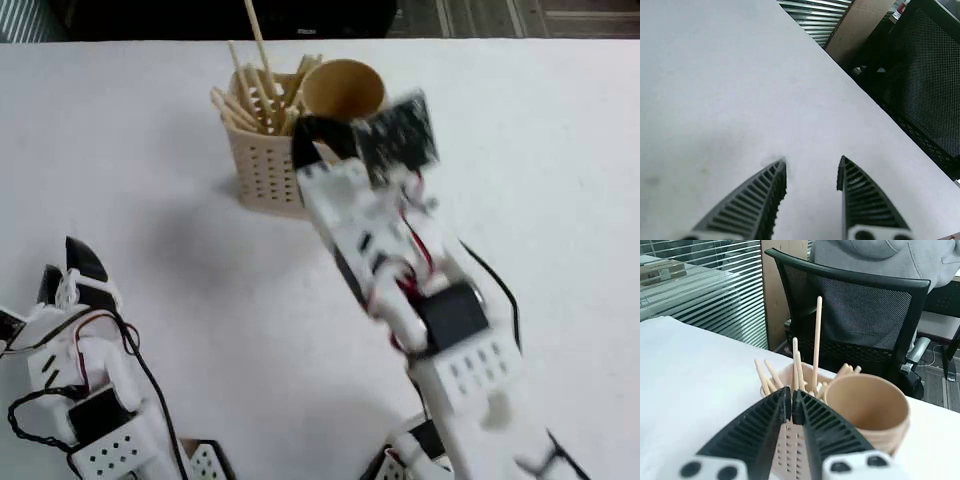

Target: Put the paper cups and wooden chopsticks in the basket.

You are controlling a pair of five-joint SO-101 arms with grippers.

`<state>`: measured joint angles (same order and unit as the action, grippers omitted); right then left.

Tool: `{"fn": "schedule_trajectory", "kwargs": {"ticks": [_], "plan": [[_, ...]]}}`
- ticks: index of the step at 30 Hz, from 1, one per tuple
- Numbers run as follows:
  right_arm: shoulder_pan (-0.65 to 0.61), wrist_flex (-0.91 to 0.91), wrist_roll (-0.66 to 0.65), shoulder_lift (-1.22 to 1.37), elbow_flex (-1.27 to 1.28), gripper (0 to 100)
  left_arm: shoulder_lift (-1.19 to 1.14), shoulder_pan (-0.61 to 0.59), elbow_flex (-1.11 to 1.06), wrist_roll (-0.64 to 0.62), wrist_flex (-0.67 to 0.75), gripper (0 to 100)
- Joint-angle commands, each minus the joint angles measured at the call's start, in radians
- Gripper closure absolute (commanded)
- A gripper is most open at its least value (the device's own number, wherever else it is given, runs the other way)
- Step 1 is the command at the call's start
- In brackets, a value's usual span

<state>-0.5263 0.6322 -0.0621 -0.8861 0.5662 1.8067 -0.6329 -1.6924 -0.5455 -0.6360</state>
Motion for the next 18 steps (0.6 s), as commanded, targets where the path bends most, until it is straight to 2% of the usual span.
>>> {"fn": "schedule_trajectory", "kwargs": {"ticks": [1,6,18], "plan": [[0.012,0.027,-0.003,-0.177,0.123,98.1,0.015,0.005,0.048,-0.003,0.026,83],[0.076,0.027,-0.003,-0.357,0.345,98.1,0.015,0.130,0.054,0.002,0.021,83],[0.202,0.028,-0.003,-0.716,0.767,97.8,0.015,0.432,0.051,0.167,0.021,83]]}}
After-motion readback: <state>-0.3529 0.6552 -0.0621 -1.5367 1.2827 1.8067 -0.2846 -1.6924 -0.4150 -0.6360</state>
